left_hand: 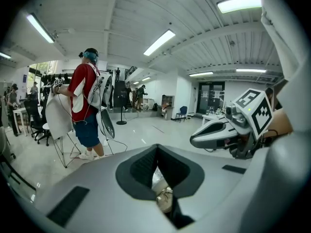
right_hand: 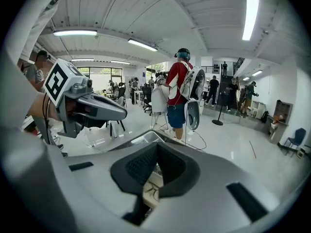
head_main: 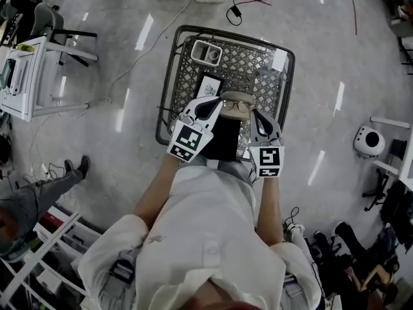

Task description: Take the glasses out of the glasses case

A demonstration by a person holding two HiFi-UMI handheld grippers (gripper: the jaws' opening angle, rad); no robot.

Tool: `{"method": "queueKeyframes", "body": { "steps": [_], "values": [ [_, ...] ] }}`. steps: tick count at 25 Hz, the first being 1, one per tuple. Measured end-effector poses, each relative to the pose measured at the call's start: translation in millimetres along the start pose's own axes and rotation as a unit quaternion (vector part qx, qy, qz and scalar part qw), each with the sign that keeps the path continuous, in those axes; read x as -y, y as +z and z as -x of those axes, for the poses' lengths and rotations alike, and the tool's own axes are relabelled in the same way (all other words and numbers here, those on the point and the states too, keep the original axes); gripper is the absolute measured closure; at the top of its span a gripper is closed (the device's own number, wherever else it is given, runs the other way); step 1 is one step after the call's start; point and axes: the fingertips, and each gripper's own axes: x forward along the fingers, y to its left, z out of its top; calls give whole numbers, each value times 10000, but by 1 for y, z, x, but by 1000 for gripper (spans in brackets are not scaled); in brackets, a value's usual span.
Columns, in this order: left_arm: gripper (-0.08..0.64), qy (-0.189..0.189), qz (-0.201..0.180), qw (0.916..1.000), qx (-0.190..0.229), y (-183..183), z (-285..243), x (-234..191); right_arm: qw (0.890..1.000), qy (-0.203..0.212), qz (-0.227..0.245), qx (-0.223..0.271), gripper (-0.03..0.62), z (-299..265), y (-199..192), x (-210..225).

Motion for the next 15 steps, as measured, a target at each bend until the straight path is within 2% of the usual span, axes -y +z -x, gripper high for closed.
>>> {"method": "queueKeyframes", "body": {
  "steps": [6,15],
  "values": [
    [546,155,230,9993,-242,-23,-22,-3,9992,309,120,-208,584,-23,-19,12],
    [546,219,573,9958,-682,-68,-47,-1,9952,656,147,-707,584,-53,-69,21]
  ]
}}
